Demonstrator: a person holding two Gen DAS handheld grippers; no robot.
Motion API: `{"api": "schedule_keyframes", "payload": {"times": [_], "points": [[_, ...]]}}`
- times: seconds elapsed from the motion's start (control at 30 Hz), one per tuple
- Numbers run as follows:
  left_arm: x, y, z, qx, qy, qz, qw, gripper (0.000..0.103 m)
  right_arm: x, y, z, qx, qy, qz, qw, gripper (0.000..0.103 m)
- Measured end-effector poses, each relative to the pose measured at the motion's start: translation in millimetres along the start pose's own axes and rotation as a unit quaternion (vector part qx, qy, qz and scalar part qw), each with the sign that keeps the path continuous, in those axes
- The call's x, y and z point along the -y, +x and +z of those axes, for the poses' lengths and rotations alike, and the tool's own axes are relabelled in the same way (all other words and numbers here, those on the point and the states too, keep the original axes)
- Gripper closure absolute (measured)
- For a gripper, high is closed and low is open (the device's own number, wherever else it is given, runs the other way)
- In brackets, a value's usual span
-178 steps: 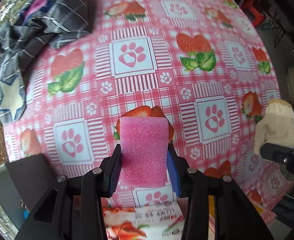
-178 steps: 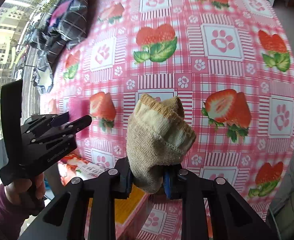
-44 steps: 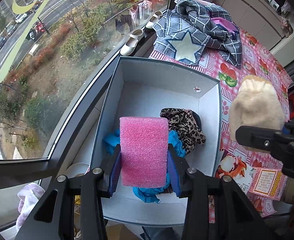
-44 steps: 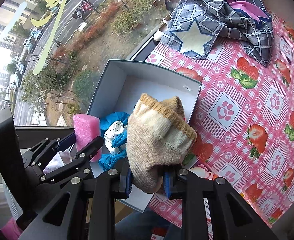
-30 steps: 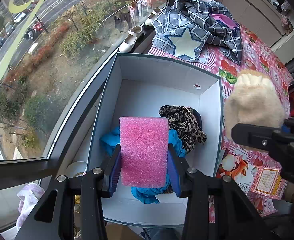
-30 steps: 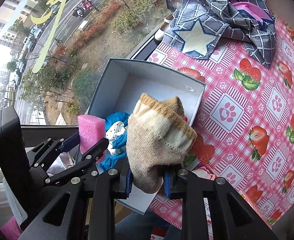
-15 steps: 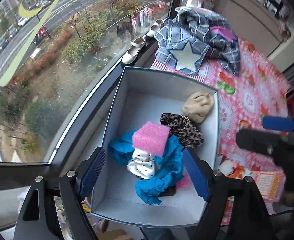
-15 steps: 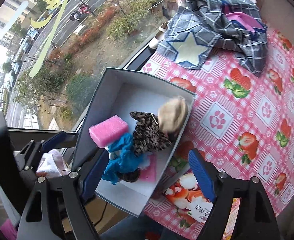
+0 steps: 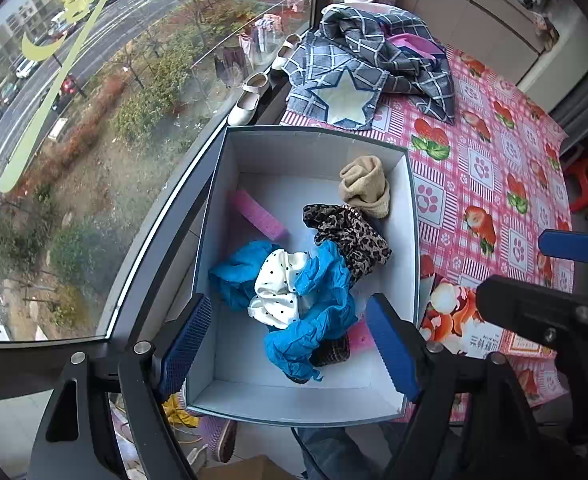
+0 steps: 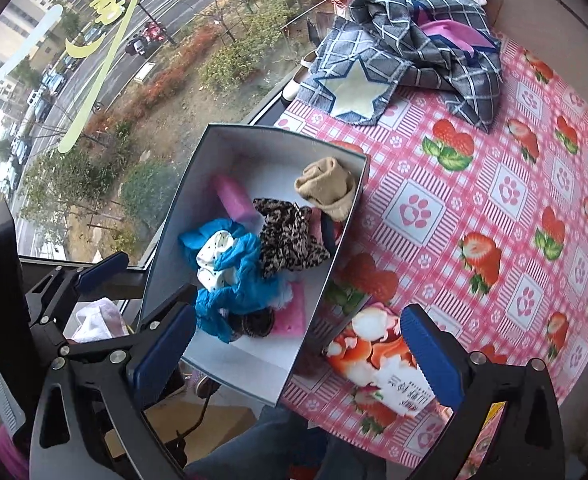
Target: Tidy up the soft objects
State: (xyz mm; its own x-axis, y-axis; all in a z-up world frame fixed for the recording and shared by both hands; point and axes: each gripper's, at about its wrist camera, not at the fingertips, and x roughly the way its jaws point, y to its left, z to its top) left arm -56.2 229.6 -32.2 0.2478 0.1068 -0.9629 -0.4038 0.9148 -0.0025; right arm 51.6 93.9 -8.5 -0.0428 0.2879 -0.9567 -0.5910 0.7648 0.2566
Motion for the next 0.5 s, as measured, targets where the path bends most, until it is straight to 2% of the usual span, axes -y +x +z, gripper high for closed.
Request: {"api": "schedule_keyframes", "payload": {"times": [0.5], "points": [[10,-3,-6,-0.008,0.034,-0.007,0.9994,0.02,2,-2,-22,0.011,0.035,0.005,0.999,0.0]]}}
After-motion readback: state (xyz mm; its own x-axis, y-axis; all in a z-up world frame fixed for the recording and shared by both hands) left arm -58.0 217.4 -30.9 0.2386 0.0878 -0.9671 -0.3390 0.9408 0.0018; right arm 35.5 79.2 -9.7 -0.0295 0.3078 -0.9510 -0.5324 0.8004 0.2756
